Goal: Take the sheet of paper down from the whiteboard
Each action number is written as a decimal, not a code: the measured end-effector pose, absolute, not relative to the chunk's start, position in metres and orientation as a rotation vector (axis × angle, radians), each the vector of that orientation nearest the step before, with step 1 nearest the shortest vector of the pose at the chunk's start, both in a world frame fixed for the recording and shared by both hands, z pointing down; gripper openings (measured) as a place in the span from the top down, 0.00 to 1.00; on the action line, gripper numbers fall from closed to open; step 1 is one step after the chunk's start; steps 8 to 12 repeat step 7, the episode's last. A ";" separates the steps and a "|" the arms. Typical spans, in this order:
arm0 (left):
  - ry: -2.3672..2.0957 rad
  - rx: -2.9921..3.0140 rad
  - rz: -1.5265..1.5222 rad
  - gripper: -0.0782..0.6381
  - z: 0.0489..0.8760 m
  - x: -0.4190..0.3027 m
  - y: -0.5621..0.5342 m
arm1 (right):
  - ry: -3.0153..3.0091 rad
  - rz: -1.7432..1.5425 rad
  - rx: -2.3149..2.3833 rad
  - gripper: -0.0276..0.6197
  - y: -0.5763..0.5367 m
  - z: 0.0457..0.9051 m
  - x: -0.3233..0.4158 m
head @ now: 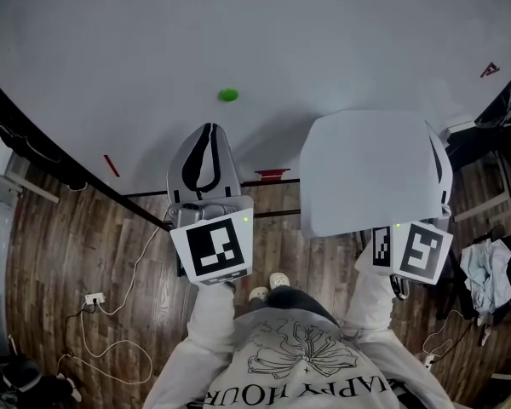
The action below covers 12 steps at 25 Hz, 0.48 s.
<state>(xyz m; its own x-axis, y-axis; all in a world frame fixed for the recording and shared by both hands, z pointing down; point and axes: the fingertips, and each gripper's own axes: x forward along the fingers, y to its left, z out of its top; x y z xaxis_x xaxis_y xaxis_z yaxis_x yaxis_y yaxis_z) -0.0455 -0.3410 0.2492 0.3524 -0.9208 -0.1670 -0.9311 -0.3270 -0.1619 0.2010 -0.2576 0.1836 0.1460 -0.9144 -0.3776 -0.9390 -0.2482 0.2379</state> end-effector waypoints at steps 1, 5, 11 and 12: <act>1.669 -2.386 0.064 0.87 0.250 -0.046 -0.342 | 1.890 0.699 -2.337 0.95 -0.259 0.183 0.200; 1.680 -2.382 0.057 0.87 0.252 -0.045 -0.347 | 1.900 0.695 -2.338 0.95 -0.265 0.185 0.202; 1.685 -2.379 0.054 0.87 0.253 -0.043 -0.350 | 1.907 0.696 -2.341 0.95 -0.268 0.185 0.204; 1.685 -2.379 0.054 0.87 0.253 -0.043 -0.350 | 1.907 0.696 -2.341 0.95 -0.268 0.185 0.204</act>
